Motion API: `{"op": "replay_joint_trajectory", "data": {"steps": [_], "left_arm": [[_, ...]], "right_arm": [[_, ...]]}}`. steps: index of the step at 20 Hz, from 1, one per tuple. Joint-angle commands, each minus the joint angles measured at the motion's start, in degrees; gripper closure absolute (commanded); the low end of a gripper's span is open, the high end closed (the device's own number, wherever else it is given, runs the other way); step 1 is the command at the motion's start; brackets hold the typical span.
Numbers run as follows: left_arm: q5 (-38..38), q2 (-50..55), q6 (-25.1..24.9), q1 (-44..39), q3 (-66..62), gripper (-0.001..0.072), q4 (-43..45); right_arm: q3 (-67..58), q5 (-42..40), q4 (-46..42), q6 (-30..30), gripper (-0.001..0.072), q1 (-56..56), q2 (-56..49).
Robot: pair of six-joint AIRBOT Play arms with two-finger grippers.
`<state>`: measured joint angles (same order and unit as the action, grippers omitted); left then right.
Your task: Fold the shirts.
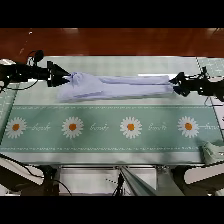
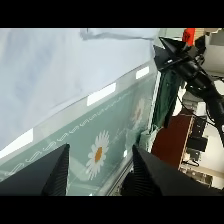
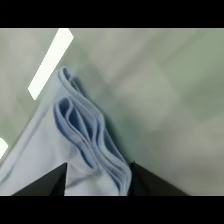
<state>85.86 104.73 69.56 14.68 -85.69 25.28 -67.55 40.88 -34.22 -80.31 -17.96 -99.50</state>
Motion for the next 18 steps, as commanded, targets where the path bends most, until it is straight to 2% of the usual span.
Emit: {"op": "replay_joint_trajectory", "data": {"steps": [1, 2, 3, 5, 9, 12, 14, 15, 16, 17, 18], "left_arm": [[-0.15, -0.02, -0.15, -0.07, -0.07, 0.0228, -0.57], [-0.15, -0.02, -0.15, -0.07, -0.04, 0.0228, -0.9], [-0.15, -0.02, -0.15, -0.07, -0.04, 0.0228, -0.92], [-0.13, -0.02, -0.13, -0.07, -0.04, 0.0229, -0.94], [-0.13, -0.02, -0.09, -0.13, -0.04, 0.0231, -0.94], [-0.11, -0.02, 0.17, -1.92, -0.04, 0.0252, -1.88], [0.31, -0.02, -0.02, -5.38, -0.04, 0.0329, -5.6], [0.37, -0.04, -1.25, -7.54, -0.04, 0.0343, -7.89], [0.74, -0.04, -3.61, -10.19, -0.04, 0.0517, -10.54], [0.83, -0.04, -5.86, -12.87, -0.04, 0.0613, -12.55], [0.83, -0.11, -6.82, -15.98, -0.04, 0.0623, -13.77]], "right_arm": [[0.04, -5.68, 5.86, 2.16, 0.0255, 5.2, -2.86], [0.02, -7.89, 5.9, 3.17, 0.03, 6.51, -2.73], [-0.13, -9.22, 6.16, 4.02, 0.0378, 7.37, -2.62], [-0.83, -9.79, 7.1, 6.29, 0.0664, 7.96, -2.27], [-1.2, -6.84, 6.19, 11.91, 0.0673, 7.89, 3.45], [-1.2, -3.82, 2.19, 12.46, 0.0674, 7.89, 11.98], [-1.18, -0.55, 0.33, 12.41, 0.0674, 8.11, 18.14], [-1.18, 1.16, -0.92, 11.91, 0.0674, 8.26, 21.4], [-1.18, 2.71, -2.36, 11.04, 0.0674, 8.57, 24.39], [-1.18, 4.2, -4.59, 9.22, 0.0674, 9.18, 27.56], [-1.18, 5.38, -7.61, 6.71, 0.0674, 9.88, 30.53]]}}
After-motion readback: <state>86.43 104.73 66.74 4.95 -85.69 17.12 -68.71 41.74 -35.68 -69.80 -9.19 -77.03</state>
